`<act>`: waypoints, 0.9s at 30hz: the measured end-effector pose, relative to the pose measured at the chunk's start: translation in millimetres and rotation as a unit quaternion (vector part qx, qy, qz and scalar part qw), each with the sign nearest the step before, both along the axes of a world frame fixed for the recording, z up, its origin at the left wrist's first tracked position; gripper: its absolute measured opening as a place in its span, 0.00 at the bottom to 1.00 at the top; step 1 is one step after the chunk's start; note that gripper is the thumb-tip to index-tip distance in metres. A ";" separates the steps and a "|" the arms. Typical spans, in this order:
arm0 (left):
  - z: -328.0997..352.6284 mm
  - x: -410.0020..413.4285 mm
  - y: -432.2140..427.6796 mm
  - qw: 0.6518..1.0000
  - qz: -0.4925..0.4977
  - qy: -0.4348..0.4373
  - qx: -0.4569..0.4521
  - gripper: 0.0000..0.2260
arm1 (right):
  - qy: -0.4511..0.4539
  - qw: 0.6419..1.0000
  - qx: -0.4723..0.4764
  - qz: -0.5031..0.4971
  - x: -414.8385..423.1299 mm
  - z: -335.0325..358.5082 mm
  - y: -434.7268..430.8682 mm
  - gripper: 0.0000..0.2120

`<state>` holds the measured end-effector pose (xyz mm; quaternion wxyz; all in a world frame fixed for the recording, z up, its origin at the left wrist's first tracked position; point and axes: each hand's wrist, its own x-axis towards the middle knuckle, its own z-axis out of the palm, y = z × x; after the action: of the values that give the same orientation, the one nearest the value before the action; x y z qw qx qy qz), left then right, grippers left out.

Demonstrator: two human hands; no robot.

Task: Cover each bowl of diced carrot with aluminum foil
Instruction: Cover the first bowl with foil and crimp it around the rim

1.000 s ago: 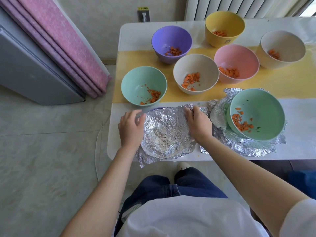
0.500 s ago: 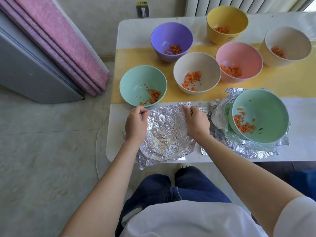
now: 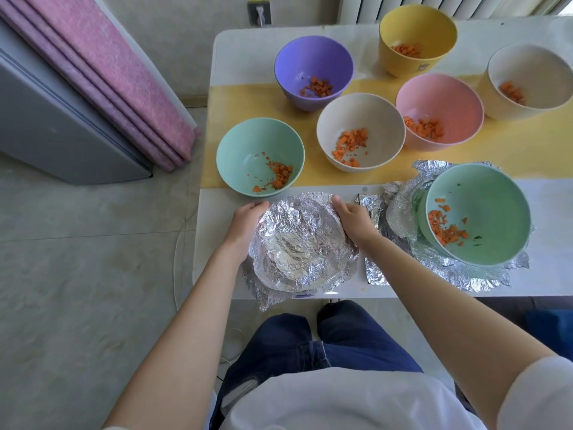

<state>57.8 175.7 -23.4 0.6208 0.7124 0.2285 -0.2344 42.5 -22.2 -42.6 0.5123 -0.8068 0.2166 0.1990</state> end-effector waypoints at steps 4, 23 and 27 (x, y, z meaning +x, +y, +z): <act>-1.2 -2.3 0.8 1.000 0.000 -0.031 0.003 0.05 | -0.015 1.000 0.005 0.000 -1.0 -2.8 0.1 0.23; -20.9 -63.7 -13.3 0.763 -0.304 -0.261 0.508 0.25 | -0.307 0.826 -0.323 0.347 -22.3 -11.1 22.0 0.22; -19.7 -62.9 -8.0 0.817 -0.260 -0.284 0.430 0.24 | -0.298 0.865 -0.273 0.296 -24.8 -9.9 20.7 0.21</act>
<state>-5.1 167.7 -43.1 0.2042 0.9747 -0.0738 -0.0521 17.7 -1.5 -52.6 0.2286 -0.9617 -0.1497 0.0238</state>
